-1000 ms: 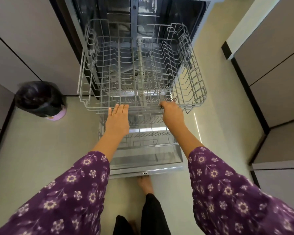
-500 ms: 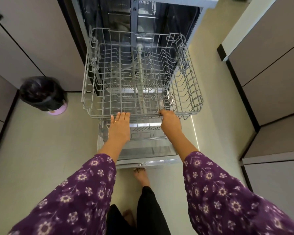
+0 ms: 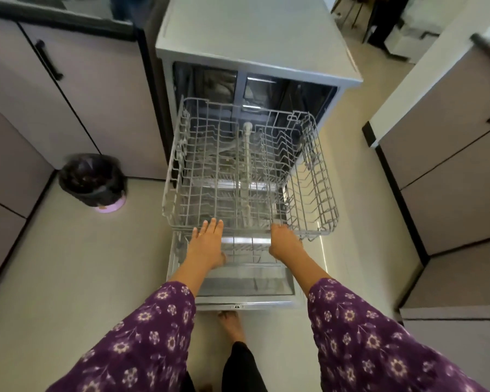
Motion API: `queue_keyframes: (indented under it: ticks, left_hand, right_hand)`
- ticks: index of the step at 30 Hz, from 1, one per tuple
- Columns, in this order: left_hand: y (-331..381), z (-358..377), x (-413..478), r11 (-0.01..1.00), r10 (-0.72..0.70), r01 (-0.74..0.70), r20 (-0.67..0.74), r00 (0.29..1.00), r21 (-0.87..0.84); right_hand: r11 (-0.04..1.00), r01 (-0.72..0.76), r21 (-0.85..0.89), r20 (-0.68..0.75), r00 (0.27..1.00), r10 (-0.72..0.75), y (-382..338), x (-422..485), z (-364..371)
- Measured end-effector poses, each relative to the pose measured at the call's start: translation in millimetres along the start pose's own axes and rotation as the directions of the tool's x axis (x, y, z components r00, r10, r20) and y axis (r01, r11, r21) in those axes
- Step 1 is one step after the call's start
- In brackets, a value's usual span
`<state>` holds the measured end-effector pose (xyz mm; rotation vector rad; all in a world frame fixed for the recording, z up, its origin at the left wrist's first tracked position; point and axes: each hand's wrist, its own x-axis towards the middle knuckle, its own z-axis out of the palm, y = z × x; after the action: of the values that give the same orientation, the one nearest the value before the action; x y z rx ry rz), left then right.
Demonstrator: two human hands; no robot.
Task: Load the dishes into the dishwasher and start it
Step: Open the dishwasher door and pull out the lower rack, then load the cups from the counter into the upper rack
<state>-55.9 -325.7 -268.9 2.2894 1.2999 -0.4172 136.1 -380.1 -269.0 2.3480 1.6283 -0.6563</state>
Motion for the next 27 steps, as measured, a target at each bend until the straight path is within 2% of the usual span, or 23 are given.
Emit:
queue_keyframes:
  ticks: [8, 13, 17, 21, 27]
  left_hand:
    - [-38.8, -114.6, -54.3, 0.975, -0.105, 0.068, -0.171, 0.98, -0.21]
    - [-71.1, -190.1, -89.2, 0.965, -0.178, 0.111, -0.28, 0.943, -0.238]
    - [-101.0, -241.4, -117.6, 0.942, -0.282, 0.188, -0.352, 0.892, -0.278]
    - [-138.2, -273.9, -143.1, 0.879, -0.453, 0.325, -0.395, 0.799, -0.35]
    - [-212.1, -292.3, -183.0, 0.754, -0.639, 0.438, -0.389, 0.664, -0.49]
  right_hand:
    - [0.973, 0.121, 0.197, 0.042, 0.99, -0.132, -89.3, -14.9, -86.5]
    - [0.929, 0.3, 0.217, -0.006, 0.952, -0.306, -151.1, -18.5, -162.7]
    - [0.868, 0.462, 0.182, -0.115, 0.886, -0.448, -198.9, -17.7, -223.8]
    - [0.774, 0.617, 0.145, -0.202, 0.784, -0.587, -253.9, -6.4, -276.3]
    - [0.644, 0.758, 0.098, -0.235, 0.647, -0.725, -352.2, 7.9, -308.5]
